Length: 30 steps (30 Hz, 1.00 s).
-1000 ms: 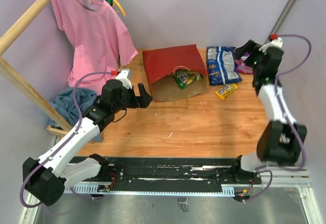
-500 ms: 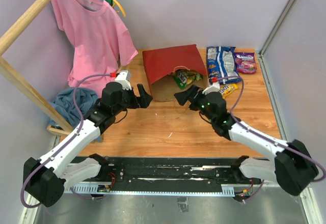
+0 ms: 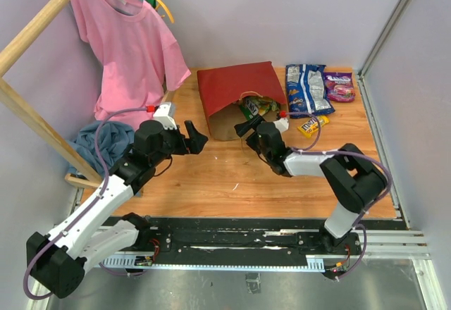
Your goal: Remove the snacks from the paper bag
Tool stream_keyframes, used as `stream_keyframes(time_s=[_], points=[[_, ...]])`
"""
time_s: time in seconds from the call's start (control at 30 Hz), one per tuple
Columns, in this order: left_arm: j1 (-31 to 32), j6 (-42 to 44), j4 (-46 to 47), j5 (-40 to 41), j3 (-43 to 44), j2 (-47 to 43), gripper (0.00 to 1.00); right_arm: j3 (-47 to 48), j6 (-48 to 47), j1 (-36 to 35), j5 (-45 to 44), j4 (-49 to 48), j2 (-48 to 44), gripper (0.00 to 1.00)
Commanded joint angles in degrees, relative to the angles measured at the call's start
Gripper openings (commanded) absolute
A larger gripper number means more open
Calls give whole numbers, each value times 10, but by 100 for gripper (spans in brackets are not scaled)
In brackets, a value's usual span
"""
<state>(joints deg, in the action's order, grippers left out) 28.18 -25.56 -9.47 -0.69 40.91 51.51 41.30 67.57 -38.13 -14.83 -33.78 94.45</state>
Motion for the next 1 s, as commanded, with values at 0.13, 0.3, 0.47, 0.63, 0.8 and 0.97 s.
stream_keyframes(time_s=[0.13, 0.3, 0.47, 0.63, 0.8, 0.97], points=[[-4, 15, -10, 4, -2, -9, 100, 42, 62, 10, -14, -119, 102, 75], [-4, 22, -23, 9, 0, -13, 100, 47, 77, 36, -37, -142, 127, 67], [-4, 28, -31, 18, -1, -24, 100, 56, 80, 67, -47, -142, 137, 62], [-4, 29, -34, 20, 0, -25, 100, 66, 87, 91, -55, -129, 150, 60], [-4, 33, -38, 23, 1, -27, 100, 90, 104, 105, -63, -83, 163, 57], [-4, 34, -41, 24, 1, -28, 100, 125, 113, 105, -81, -15, 172, 56]])
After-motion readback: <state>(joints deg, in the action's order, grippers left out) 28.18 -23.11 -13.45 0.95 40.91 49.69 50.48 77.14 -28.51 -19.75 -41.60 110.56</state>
